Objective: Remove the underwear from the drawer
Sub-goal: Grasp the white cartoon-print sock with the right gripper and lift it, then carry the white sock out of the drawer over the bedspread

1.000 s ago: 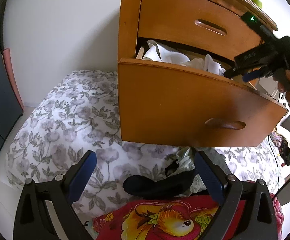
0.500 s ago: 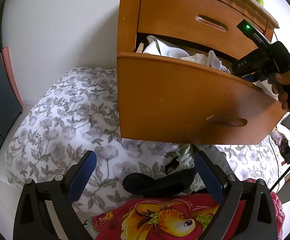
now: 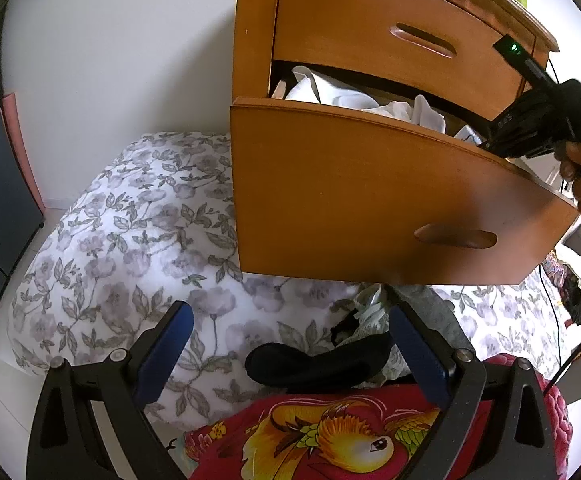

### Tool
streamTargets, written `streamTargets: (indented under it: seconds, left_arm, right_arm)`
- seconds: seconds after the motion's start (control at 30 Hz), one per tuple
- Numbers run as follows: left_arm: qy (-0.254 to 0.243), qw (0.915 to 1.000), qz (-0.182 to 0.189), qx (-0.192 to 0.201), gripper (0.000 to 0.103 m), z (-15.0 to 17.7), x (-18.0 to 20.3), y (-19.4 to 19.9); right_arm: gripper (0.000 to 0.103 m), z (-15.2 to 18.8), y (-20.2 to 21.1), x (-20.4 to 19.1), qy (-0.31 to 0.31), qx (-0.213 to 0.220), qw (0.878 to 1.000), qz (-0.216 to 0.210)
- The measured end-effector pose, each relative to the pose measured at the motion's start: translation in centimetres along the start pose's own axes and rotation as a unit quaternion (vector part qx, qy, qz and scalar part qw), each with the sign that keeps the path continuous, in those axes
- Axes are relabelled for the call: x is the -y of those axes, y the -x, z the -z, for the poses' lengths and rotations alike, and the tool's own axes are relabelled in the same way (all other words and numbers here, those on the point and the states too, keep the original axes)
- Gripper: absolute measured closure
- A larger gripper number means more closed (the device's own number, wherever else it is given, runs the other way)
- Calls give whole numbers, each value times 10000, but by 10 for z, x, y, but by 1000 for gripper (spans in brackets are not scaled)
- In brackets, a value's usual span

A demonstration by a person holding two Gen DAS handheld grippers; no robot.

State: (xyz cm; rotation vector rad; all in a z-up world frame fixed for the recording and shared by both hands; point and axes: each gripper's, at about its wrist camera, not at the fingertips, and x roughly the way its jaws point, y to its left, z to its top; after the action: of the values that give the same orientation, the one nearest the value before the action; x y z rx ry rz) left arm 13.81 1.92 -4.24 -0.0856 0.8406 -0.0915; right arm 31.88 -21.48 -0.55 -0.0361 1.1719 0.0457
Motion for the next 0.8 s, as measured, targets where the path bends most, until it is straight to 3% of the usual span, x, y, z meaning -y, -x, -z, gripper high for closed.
streamTargets:
  seconds: [0.8]
  left_arm:
    - [-64, 9999, -115, 97, 5, -1, 3, 14]
  right_arm:
    - [92, -4, 125, -1, 311, 849, 9953, 346]
